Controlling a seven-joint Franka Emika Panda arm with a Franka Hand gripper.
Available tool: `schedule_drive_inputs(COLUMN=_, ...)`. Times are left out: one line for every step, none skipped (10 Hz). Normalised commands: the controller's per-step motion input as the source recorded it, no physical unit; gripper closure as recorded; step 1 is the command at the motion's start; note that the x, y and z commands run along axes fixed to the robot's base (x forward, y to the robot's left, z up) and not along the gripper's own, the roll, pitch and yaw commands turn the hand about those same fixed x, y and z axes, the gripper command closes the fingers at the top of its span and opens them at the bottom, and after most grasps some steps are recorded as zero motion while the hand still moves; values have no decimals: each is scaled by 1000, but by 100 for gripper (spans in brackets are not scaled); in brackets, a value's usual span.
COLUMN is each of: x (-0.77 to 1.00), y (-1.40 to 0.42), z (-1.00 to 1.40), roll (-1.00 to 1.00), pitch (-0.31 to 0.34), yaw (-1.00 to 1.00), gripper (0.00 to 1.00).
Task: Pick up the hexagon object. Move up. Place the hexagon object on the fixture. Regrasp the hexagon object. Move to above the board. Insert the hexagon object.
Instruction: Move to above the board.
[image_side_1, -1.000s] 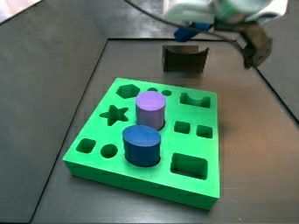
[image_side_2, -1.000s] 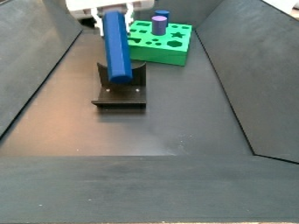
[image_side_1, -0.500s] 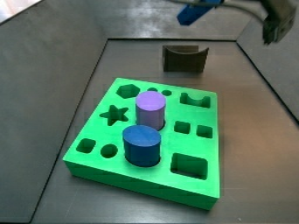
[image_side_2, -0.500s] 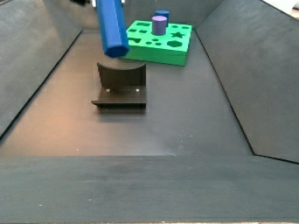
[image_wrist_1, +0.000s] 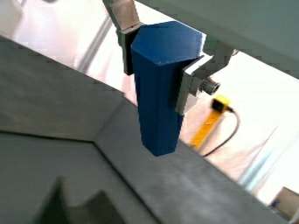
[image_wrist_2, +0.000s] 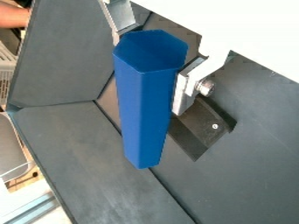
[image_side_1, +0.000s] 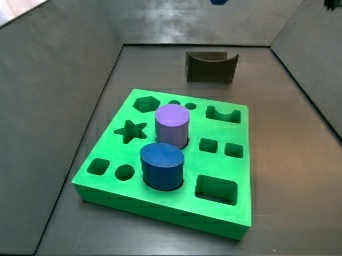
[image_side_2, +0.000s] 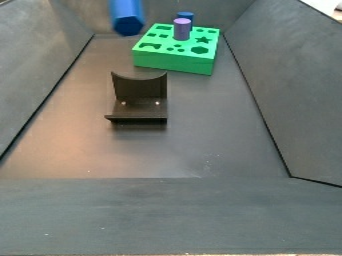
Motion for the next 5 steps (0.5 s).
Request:
schedule_drive_inputs(x=-916, y=-1000, z=491, roll=-1000, pitch=-141, yaw=-110, gripper=100)
schedule_drive_inputs(x=-1000, y=-998, z=515, roll=-1000, pitch=-164, yaw=-110, gripper=100)
schedule_drive_inputs(x=-1000, y=-936, z=477, roll=-1000, pitch=-175, yaw=-109, gripper=100)
schedule_drive_inputs(x=-1000, y=-888, z=466, roll=-1000, pitch=-190, yaw=-111, gripper=100)
schedule_drive_inputs(x=-1000, y=-778, z=436, roll=-1000, pitch=-212, yaw=-112, gripper=100)
